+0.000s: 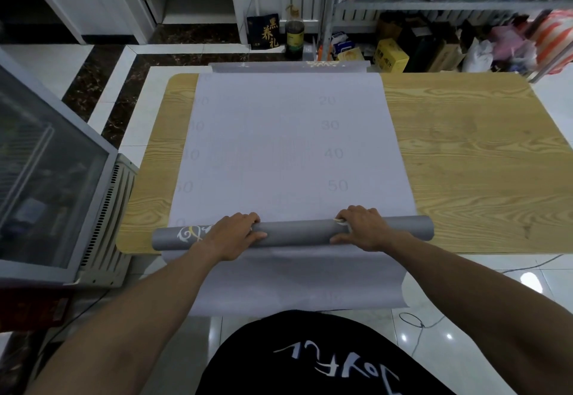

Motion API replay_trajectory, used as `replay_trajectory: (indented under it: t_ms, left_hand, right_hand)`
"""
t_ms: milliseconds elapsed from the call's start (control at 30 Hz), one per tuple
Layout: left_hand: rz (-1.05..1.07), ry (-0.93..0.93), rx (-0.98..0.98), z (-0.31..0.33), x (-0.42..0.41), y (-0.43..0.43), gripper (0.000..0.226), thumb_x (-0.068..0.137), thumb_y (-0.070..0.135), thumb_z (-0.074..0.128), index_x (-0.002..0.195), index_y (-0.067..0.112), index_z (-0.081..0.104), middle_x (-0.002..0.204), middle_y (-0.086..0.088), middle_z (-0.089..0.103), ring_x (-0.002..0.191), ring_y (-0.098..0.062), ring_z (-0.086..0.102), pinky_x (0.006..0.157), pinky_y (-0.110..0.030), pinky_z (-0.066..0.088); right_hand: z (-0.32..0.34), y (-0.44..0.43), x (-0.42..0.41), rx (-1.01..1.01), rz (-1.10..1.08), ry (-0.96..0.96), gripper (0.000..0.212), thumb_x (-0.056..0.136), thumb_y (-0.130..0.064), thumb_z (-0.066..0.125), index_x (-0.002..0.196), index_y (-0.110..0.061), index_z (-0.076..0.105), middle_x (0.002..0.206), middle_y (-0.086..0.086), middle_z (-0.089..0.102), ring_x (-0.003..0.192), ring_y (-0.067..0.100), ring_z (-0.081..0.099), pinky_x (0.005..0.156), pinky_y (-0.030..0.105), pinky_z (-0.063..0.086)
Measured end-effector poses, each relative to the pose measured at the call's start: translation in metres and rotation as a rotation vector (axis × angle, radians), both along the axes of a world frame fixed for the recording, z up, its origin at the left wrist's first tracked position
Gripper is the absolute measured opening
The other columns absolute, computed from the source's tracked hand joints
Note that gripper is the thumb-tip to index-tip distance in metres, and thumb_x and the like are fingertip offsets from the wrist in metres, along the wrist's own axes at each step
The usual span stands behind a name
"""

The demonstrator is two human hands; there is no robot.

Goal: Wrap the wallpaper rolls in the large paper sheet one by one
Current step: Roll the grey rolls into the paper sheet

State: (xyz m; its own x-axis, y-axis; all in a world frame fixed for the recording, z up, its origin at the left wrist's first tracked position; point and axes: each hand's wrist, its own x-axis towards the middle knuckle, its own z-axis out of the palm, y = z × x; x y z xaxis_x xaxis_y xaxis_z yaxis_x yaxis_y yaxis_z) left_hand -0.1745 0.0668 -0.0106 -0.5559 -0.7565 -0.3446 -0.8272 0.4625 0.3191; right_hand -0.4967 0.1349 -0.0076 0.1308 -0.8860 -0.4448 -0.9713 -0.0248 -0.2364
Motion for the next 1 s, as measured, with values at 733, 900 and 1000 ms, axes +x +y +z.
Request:
replay_trajectory:
  t_ms: [733,900,1000]
  left_hand:
    - [-0.015,0.073,-0.045,-0.005,0.004,-0.002,0.052,0.087,0.06,0.053,0.121,0.022,0.047,0.114,0.0,0.058,0.101,-0.021,0.052,0.085,-0.035,0.04]
    - [-0.04,0.088,-0.092,-0.011,0.006,0.0,0.056,0.08,0.061,0.062,0.116,0.018,0.055,0.112,0.001,0.051,0.103,-0.019,0.047,0.084,-0.034,0.041]
    - [-0.065,0.075,-0.114,-0.01,0.006,-0.002,0.057,0.083,0.063,0.055,0.115,0.016,0.06,0.108,0.0,0.051,0.101,-0.019,0.047,0.081,-0.033,0.04]
  right_hand:
    - [0.015,-0.003,-0.001,0.025,-0.006,0.007,0.055,0.087,-0.061,0.052,0.123,-0.019,0.044,0.123,0.005,0.058,0.11,0.024,0.053,0.094,0.039,0.034]
    - [0.013,0.0,-0.001,0.036,0.027,0.007,0.066,0.083,-0.067,0.053,0.128,-0.02,0.047,0.128,0.003,0.05,0.117,0.021,0.044,0.099,0.039,0.034]
    - [0.011,0.0,-0.002,0.001,0.062,0.042,0.073,0.077,-0.068,0.059,0.13,-0.019,0.049,0.128,0.002,0.044,0.118,0.02,0.039,0.098,0.037,0.034]
